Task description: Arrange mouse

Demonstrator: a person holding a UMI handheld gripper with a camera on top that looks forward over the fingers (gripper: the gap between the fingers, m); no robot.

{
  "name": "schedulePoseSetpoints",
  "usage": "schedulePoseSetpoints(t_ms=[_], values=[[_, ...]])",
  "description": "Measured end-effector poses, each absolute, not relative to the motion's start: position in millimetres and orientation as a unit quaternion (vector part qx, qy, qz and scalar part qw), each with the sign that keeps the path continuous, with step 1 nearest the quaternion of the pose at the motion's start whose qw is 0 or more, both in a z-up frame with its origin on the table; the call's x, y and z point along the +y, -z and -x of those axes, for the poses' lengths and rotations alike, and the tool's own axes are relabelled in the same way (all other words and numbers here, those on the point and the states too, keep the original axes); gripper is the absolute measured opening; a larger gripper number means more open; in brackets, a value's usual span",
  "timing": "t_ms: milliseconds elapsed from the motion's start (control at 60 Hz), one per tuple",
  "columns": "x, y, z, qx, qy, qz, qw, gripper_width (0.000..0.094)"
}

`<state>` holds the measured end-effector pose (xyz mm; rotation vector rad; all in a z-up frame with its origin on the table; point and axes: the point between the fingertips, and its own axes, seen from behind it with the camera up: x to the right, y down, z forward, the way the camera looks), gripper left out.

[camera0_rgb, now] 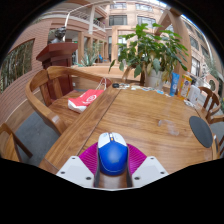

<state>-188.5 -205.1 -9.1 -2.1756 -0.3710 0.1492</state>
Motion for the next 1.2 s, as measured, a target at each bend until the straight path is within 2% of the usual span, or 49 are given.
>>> schedulePoseSetpoints(t_ms=[67,117,217,300,333,383,450,500,533,550,567,583,633,667,750,833,967,1050,1117,1200], values=[[-202,-10,188,-0.149,-0.071,0.872,0.461,0.0370],[-197,-42,189,-0.147,-0.088,0.858,0.485,0.0371],[-185,-137,179,-0.134,-0.131,0.814,0.550,0.0370],[-167,-226,145,-0.116,-0.139,0.768,0.615,0.0371],[-155,-249,118,-0.106,-0.129,0.753,0.636,0.0371],[-143,-276,78,-0.093,-0.107,0.736,0.662,0.0369],[-112,-284,21,-0.069,-0.072,0.736,0.670,0.0369],[-91,-266,-28,-0.047,-0.040,0.750,0.659,0.0367],[-83,-243,-62,-0.032,-0.019,0.759,0.649,0.0366],[-81,-221,-81,-0.024,-0.010,0.764,0.645,0.0366],[-68,-224,-92,-0.016,0.001,0.774,0.633,0.0367],[-62,-212,-105,-0.010,0.011,0.783,0.622,0.0367],[-49,-173,-141,0.011,0.032,0.810,0.586,0.0367],[-51,-125,-165,0.024,0.041,0.824,0.565,0.0367],[-50,-79,-205,0.042,0.058,0.855,0.513,0.0369],[-51,-36,-220,0.058,0.052,0.873,0.481,0.0383],[-54,-5,-227,0.066,0.043,0.889,0.451,0.0438],[-57,6,-226,0.057,0.044,0.896,0.439,0.0511],[-59,5,-223,0.053,0.039,0.897,0.437,0.0592],[-64,-10,-223,0.046,0.049,0.890,0.451,0.0789]])
